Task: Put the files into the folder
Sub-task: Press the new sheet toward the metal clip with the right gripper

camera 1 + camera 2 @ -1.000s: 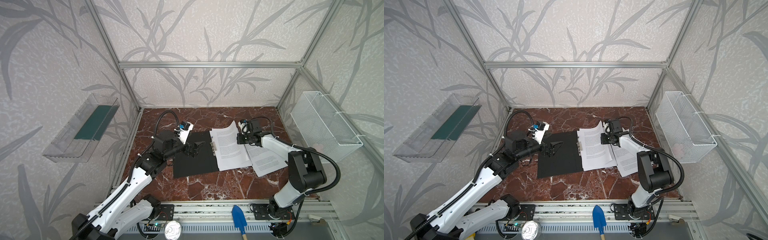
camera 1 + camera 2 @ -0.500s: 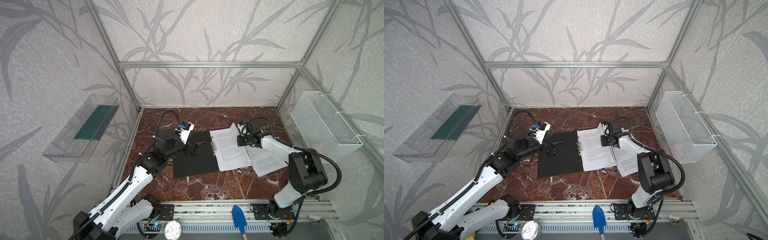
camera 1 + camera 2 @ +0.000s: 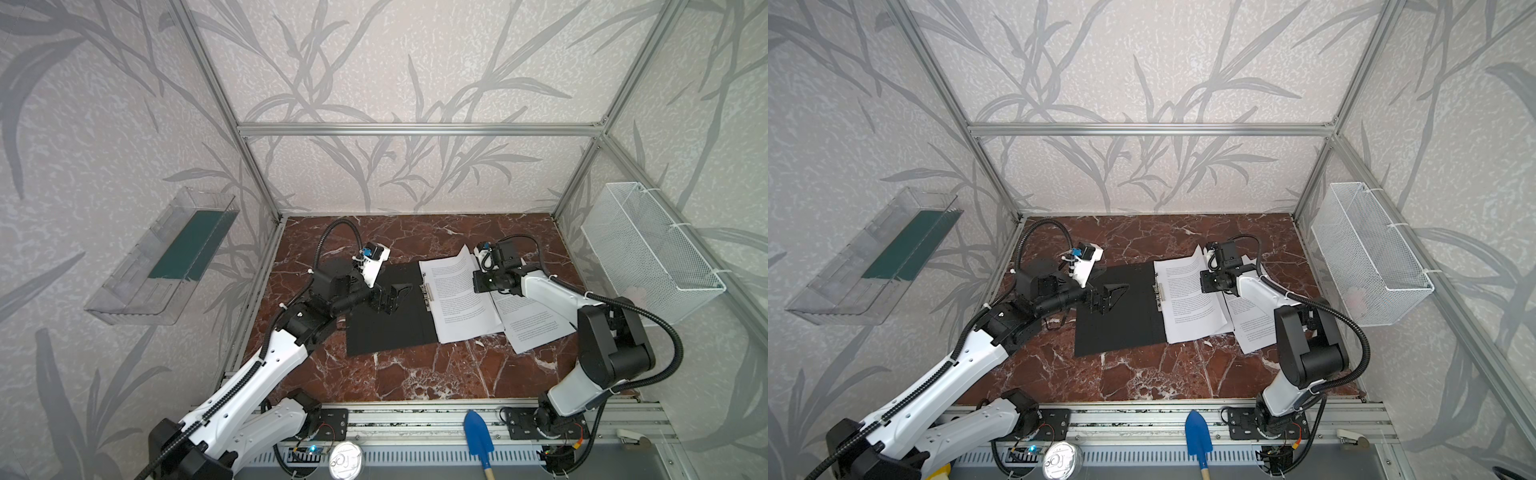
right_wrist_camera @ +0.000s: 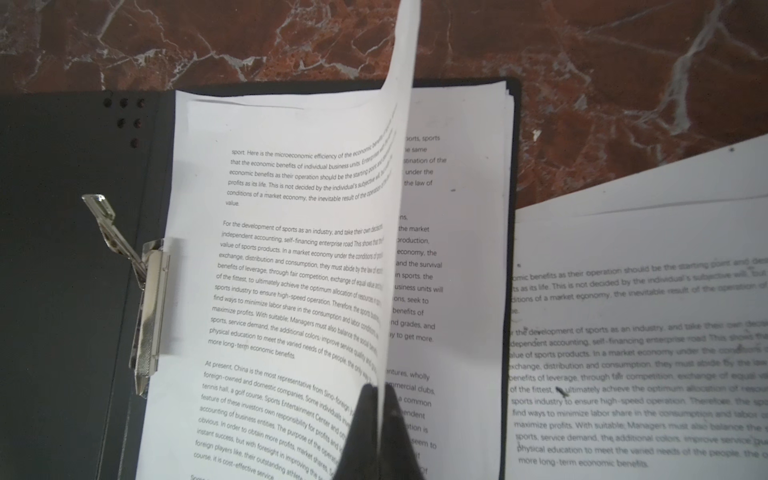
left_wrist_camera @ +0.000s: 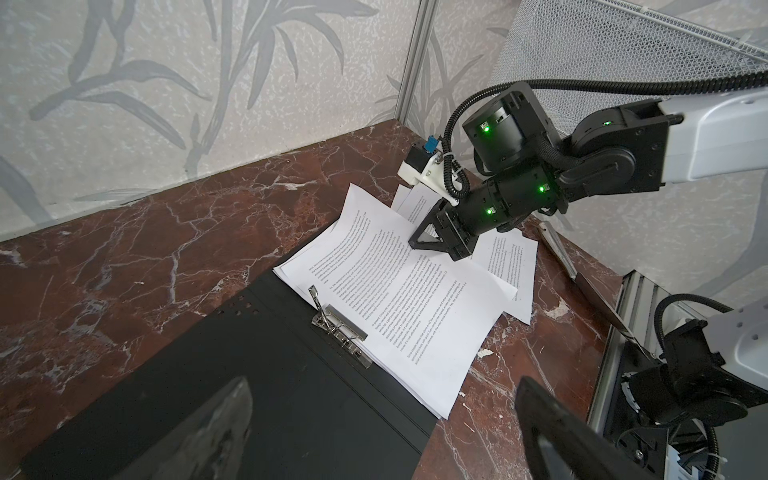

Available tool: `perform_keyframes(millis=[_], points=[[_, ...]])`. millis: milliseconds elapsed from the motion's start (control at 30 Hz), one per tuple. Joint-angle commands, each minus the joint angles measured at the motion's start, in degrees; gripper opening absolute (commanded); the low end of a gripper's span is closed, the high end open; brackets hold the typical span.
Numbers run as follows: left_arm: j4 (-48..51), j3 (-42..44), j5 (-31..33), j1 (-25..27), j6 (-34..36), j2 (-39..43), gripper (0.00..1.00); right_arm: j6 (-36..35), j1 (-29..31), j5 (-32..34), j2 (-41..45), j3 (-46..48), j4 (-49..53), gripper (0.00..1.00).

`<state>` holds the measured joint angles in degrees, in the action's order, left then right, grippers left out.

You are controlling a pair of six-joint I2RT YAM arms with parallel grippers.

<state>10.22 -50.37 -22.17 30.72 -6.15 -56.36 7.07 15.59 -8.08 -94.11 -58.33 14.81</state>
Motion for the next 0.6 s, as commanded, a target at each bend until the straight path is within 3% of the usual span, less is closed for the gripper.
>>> perform_keyframes(millis=[0,567], points=[[0.81,-1.98,-0.49,0.3,-0.09,-0.26,0.99,1.35,0.14,-1.36,0.59,0.36,-0.87,0.0],[1.26,-2.21,-0.68,0.57,0.07,-0.78,0.99,2.14,0.12,-3.66,0.24,0.49,-1.78,0.03]])
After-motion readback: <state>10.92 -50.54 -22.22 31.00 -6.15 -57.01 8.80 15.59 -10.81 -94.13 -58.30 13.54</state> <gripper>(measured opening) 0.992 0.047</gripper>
